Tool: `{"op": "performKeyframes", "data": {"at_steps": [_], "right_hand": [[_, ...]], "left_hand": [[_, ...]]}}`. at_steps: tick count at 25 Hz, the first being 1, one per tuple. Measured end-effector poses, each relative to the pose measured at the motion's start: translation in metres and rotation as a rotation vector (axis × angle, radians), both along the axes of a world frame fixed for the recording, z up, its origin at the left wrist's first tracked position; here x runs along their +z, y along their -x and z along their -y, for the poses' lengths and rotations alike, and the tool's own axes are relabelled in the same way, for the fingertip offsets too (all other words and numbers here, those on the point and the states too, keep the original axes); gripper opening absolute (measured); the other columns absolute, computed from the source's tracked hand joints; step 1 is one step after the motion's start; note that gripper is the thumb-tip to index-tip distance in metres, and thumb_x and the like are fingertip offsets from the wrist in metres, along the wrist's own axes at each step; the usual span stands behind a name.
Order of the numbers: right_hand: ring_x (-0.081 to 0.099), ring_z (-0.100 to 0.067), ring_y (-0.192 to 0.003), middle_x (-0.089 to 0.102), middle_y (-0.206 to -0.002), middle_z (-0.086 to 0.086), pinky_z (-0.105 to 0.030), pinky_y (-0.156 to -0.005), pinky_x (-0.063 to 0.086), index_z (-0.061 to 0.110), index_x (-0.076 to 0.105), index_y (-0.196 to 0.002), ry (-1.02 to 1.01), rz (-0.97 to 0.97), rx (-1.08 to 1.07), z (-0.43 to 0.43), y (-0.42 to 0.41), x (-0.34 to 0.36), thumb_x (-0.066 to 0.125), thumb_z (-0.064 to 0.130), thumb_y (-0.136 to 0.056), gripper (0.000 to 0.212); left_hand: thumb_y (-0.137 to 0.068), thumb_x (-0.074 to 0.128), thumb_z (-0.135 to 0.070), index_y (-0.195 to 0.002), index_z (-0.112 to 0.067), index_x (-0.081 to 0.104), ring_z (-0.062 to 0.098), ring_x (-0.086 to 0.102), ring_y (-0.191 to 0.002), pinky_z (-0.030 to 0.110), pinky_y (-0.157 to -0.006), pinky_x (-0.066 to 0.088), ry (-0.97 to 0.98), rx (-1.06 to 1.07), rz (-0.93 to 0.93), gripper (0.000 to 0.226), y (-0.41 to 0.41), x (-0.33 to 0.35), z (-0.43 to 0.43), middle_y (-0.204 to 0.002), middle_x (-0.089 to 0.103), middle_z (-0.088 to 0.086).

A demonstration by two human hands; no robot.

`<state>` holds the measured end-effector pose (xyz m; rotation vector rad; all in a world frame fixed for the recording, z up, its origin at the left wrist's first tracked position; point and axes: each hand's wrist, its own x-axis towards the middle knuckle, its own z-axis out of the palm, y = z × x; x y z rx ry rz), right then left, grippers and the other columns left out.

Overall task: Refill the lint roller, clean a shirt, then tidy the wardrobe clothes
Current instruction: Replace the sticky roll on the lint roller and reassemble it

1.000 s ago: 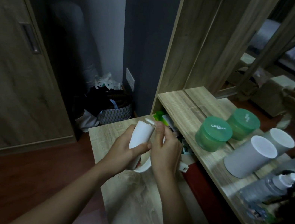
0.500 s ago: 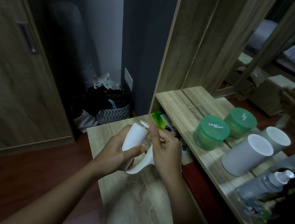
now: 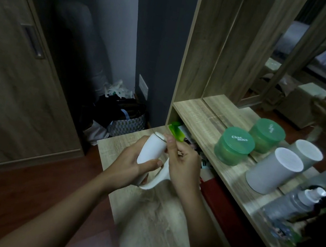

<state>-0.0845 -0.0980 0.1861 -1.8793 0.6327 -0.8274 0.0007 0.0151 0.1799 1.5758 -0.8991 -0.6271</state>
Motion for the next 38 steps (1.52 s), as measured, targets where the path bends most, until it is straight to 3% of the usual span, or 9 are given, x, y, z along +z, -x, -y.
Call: {"op": "performKeyframes", "data": {"at_steps": [4,7,12,15,18,24,30,35,38], "right_hand": [[0.059,-0.010,-0.061,0.063,-0.064,0.007,-0.021,-0.054,0.042,0.023,0.069,-0.079,-0.031,-0.078,0.055,0.006,0.000,0.003,0.047,0.036,-0.095,0.029],[0.057,-0.002,-0.065,0.063,-0.069,0.015,-0.020,-0.061,0.043,0.019,0.069,-0.108,-0.128,-0.163,0.196,0.018,0.000,0.008,0.042,0.037,-0.097,0.034],[0.062,0.001,-0.085,0.065,-0.097,0.014,-0.025,-0.079,0.049,0.048,0.031,-0.139,-0.007,-0.299,0.370,0.029,0.007,0.001,0.029,0.054,-0.095,0.044],[0.065,-0.006,-0.079,0.070,-0.084,0.007,-0.035,-0.077,0.052,0.046,0.039,-0.128,0.179,-0.357,0.320,0.022,0.016,-0.016,0.023,0.070,-0.084,0.053],[0.064,-0.002,-0.088,0.071,-0.095,0.011,-0.031,-0.074,0.051,0.037,0.051,-0.119,0.204,-0.283,0.257,0.016,0.023,-0.028,0.026,0.069,-0.082,0.055],[0.060,-0.010,-0.071,0.064,-0.076,0.000,-0.041,-0.067,0.051,0.020,0.057,-0.087,0.236,-0.293,0.183,0.014,0.025,-0.035,0.026,0.071,-0.082,0.059],[0.062,-0.013,-0.071,0.066,-0.077,0.000,-0.040,-0.068,0.051,0.023,0.057,-0.096,0.326,-0.367,0.182,0.013,0.021,-0.033,0.018,0.073,-0.082,0.065],[0.059,-0.018,-0.065,0.061,-0.069,-0.006,-0.041,-0.062,0.048,0.015,0.055,-0.085,0.308,-0.352,0.149,0.013,0.025,-0.035,0.014,0.079,-0.079,0.075],[0.058,-0.017,-0.062,0.061,-0.066,-0.006,-0.040,-0.061,0.047,0.016,0.054,-0.082,0.317,-0.369,0.138,0.012,0.024,-0.034,0.019,0.073,-0.081,0.067]], "left_hand": [[-0.080,0.064,-0.024,-0.117,-0.022,0.056,0.010,0.058,-0.053,0.029,-0.047,0.046,-0.004,-0.027,-0.082,0.038,-0.001,0.006,0.003,-0.079,0.064,-0.006],[-0.078,0.062,-0.024,-0.107,-0.016,0.058,0.019,0.054,-0.044,0.027,-0.044,0.045,-0.026,-0.014,-0.246,0.030,-0.010,0.012,0.008,-0.071,0.061,0.000],[-0.080,0.064,-0.031,-0.103,-0.010,0.049,0.023,0.055,-0.053,0.029,-0.046,0.045,-0.042,0.038,-0.337,0.034,-0.022,0.019,0.014,-0.081,0.057,0.011],[-0.086,0.065,-0.030,-0.102,-0.013,0.043,0.023,0.061,-0.059,0.030,-0.050,0.049,-0.115,0.085,-0.325,0.032,-0.026,0.023,0.016,-0.084,0.064,0.009],[-0.088,0.061,-0.038,-0.097,-0.019,0.056,0.009,0.064,-0.072,0.023,-0.061,0.048,-0.217,0.049,-0.077,0.022,-0.031,0.022,0.015,-0.085,0.065,-0.005],[-0.090,0.056,-0.045,-0.098,-0.024,0.064,0.009,0.063,-0.076,0.023,-0.061,0.047,-0.163,0.130,-0.193,0.023,-0.036,0.009,0.008,-0.094,0.065,0.001],[-0.085,0.064,-0.040,-0.107,-0.023,0.065,0.007,0.066,-0.079,0.019,-0.059,0.050,-0.184,0.040,-0.151,0.028,-0.036,0.007,0.001,-0.093,0.067,-0.003],[-0.095,0.053,-0.023,-0.119,-0.013,0.060,0.020,0.061,-0.093,0.027,-0.076,0.045,-0.316,0.446,0.081,0.027,-0.056,-0.011,-0.006,-0.108,0.064,0.009],[-0.096,0.051,-0.026,-0.111,-0.020,0.060,0.021,0.062,-0.093,0.036,-0.084,0.050,-0.223,0.393,-0.028,0.019,-0.051,-0.009,-0.010,-0.101,0.065,0.006]]}}
